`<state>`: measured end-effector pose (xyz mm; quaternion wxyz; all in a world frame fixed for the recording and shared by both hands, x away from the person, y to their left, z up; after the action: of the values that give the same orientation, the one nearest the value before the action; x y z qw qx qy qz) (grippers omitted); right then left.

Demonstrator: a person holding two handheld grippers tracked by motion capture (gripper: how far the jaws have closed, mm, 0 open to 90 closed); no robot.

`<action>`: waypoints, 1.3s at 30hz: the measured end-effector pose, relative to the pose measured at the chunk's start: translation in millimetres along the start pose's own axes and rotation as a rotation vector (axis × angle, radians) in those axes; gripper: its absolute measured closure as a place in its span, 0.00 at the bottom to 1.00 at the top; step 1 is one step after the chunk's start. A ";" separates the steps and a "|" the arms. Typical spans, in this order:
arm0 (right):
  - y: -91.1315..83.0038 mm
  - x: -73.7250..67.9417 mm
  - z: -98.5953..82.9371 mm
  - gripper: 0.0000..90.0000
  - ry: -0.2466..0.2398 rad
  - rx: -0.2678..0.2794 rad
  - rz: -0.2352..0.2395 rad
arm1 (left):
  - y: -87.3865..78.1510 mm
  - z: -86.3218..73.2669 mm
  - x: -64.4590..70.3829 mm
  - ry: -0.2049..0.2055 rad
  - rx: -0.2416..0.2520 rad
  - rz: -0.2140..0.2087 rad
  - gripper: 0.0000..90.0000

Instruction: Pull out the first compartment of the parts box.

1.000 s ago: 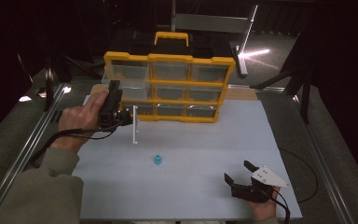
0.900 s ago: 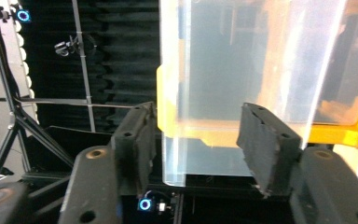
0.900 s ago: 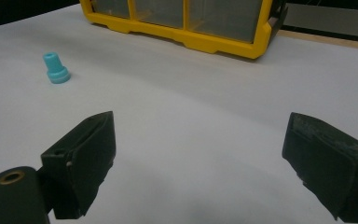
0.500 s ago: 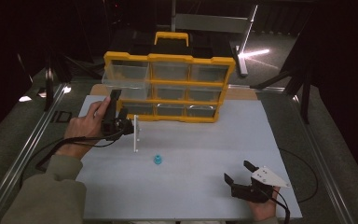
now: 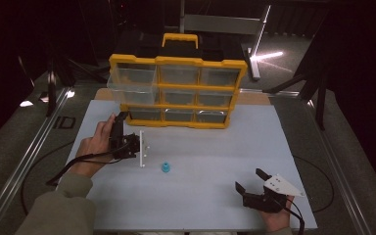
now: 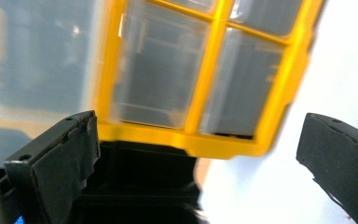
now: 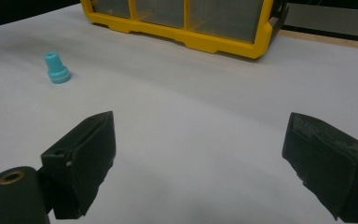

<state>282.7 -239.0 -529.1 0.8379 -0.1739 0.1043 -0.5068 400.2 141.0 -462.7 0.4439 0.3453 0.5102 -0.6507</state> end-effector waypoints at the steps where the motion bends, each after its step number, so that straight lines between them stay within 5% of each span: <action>1: 0.0 0.0 0.0 0.11 0.001 0.000 0.001 | 0.7 -1.1 5.4 -0.028 0.005 -0.022 0.00; 6: 0.2 -0.1 -0.1 0.11 0.000 0.000 0.002 | 2.8 -10.7 32.6 -0.117 -0.017 -0.135 0.00; 10: 0.2 -0.1 -0.1 0.11 0.001 0.000 0.003 | 2.9 -14.7 52.9 -0.300 0.024 -0.240 0.00; 23: 0.4 -0.5 -0.1 0.11 -0.001 0.000 0.004 | -16.8 -33.2 88.4 -0.766 0.114 -0.521 0.00; 31: 1.0 -0.8 0.9 0.11 -0.003 0.001 0.009 | -31.0 -44.8 87.1 -0.998 0.185 -0.586 0.00; 39: 3.8 -2.3 2.5 0.11 -0.012 -0.002 0.018 | -49.2 -51.5 83.5 -1.116 0.267 -0.619 0.00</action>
<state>285.6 -234.9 -528.3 0.8428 -0.1767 0.1015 -0.4982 323.6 176.4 -532.9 0.3876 -0.1552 0.1937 -0.8878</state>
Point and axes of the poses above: each handheld gripper's, and its own axes: y roughly forward along the jaws, z roughly out of its top, x roughly to its right, the point moved 8 cm from there along y, roughly forward along the jaws, and after that the axes turned 4 degrees about -z, right-handed, at the moved point
